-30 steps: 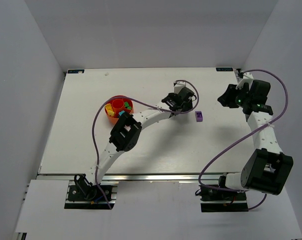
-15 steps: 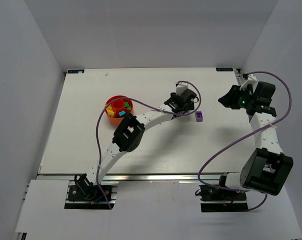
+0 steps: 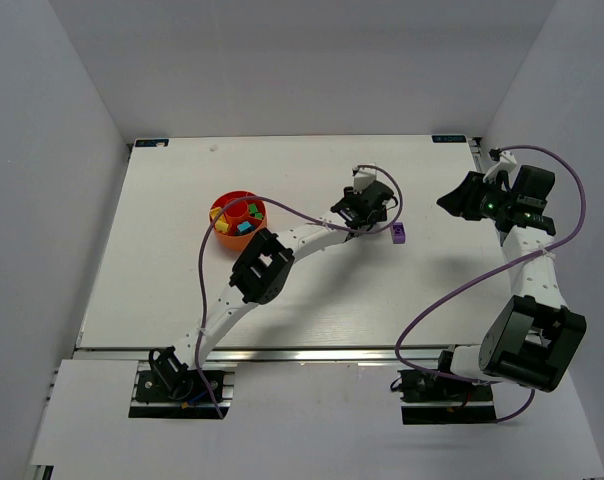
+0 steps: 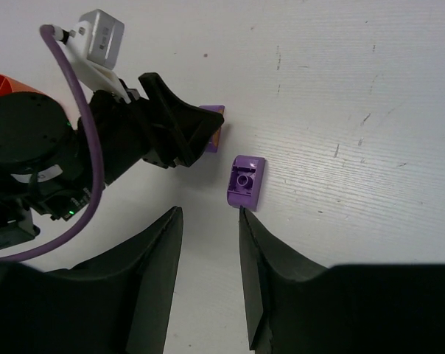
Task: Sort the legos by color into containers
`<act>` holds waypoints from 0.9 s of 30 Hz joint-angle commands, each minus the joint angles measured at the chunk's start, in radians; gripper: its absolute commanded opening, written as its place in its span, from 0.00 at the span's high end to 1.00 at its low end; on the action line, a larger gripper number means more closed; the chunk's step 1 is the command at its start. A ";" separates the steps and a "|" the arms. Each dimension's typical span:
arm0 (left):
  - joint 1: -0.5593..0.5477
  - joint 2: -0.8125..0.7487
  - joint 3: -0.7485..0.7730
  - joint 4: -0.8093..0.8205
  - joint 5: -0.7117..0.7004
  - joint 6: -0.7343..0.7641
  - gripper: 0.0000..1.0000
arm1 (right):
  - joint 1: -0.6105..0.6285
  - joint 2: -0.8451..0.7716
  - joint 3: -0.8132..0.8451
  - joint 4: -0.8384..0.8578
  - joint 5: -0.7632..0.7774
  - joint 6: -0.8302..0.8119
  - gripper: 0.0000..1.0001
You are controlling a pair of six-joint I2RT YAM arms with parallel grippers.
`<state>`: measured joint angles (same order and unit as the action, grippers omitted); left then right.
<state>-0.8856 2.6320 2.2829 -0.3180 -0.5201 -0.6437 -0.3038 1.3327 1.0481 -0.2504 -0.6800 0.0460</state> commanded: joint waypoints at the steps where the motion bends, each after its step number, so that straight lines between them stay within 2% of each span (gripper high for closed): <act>1: -0.003 0.006 0.039 0.013 0.002 0.010 0.32 | -0.012 -0.027 -0.005 0.040 -0.033 0.008 0.58; 5: -0.003 0.017 0.038 -0.012 -0.008 0.016 0.34 | -0.014 -0.027 -0.008 0.045 -0.041 0.011 0.58; 11: -0.003 0.019 0.035 -0.044 -0.029 0.030 0.48 | -0.018 -0.024 -0.011 0.046 -0.055 0.017 0.59; 16: -0.003 -0.006 0.000 -0.087 -0.078 0.065 0.55 | -0.021 -0.023 -0.014 0.049 -0.058 0.015 0.59; 20: -0.003 -0.128 -0.144 -0.070 -0.115 0.130 0.61 | -0.024 -0.021 -0.017 0.049 -0.073 0.017 0.60; 23: 0.007 -0.234 -0.342 -0.014 -0.083 0.174 0.66 | -0.023 -0.021 -0.017 0.042 -0.098 0.002 0.62; 24: 0.007 -0.332 -0.468 0.009 -0.058 0.185 0.70 | -0.021 -0.023 -0.019 0.040 -0.110 -0.004 0.62; 26: 0.016 -0.449 -0.616 0.145 0.038 0.237 0.74 | -0.018 -0.018 -0.025 0.037 -0.141 -0.021 0.68; 27: 0.016 -0.565 -0.682 0.190 0.076 0.289 0.76 | -0.020 -0.017 -0.025 0.036 -0.159 -0.021 0.69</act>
<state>-0.8818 2.2959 1.7210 -0.2420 -0.5434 -0.4660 -0.3210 1.3327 1.0321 -0.2352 -0.7685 0.0433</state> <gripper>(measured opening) 0.470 0.325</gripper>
